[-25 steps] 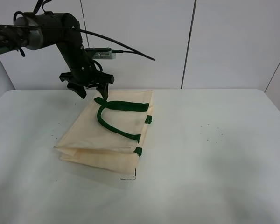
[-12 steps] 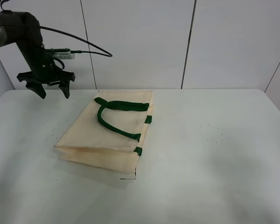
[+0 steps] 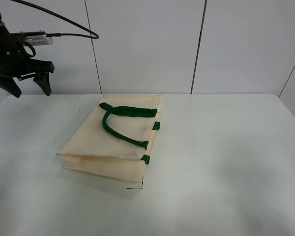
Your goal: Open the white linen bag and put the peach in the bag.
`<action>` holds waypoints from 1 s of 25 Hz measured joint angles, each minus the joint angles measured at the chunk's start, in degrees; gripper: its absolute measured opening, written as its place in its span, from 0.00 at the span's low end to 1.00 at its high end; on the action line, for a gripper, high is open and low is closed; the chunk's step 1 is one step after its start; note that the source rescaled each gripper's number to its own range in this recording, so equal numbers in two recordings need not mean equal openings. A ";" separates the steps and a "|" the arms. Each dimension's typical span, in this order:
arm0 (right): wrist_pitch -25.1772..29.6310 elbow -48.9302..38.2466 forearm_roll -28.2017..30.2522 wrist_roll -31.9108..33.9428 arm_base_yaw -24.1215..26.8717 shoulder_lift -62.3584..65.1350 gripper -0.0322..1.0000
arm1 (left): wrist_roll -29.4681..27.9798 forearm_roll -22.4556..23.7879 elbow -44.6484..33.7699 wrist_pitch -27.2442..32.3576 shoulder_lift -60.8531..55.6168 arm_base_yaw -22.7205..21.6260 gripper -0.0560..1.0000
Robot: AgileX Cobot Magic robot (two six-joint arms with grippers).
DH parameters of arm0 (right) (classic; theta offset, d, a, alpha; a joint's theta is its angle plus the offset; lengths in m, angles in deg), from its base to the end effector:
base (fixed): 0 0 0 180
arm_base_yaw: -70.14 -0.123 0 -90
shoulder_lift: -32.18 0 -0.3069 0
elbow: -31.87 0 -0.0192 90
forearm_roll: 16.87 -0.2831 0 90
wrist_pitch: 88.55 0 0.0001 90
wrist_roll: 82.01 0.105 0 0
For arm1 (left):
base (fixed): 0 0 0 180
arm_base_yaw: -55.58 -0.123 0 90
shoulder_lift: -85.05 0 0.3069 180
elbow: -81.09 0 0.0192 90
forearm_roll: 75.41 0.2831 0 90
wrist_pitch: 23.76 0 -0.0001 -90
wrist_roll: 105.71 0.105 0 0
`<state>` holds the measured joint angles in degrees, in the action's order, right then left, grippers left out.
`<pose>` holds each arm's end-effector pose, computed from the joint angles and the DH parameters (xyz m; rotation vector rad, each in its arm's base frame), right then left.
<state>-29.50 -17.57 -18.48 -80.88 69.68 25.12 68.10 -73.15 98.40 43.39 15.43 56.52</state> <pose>0.0156 0.0027 0.2876 0.0110 2.0168 0.0511 0.4260 -0.0032 0.3159 -0.1155 2.7922 0.0241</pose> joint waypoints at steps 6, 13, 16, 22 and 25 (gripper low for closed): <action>0.00 0.00 0.00 0.00 0.00 0.00 1.00 | 0.35 0.26 -19.95 0.36 -20.90 0.05 1.00; 0.00 0.00 0.00 0.00 0.00 0.00 1.00 | 2.18 0.49 -42.39 -0.10 -45.88 0.05 1.00; 0.00 0.00 0.00 0.00 0.00 0.00 1.00 | 2.57 0.49 -50.73 -2.16 -55.62 0.05 1.00; 0.00 0.00 0.00 0.00 0.00 0.00 1.00 | 2.78 0.24 -62.83 -4.88 -73.98 0.05 1.00; 0.00 0.00 0.00 0.00 0.00 0.00 1.00 | 2.78 0.20 -66.02 -5.49 -81.77 0.05 1.00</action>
<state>-29.50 -17.57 -18.48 -80.88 69.68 25.12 70.88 -72.96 32.38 37.90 -66.34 56.57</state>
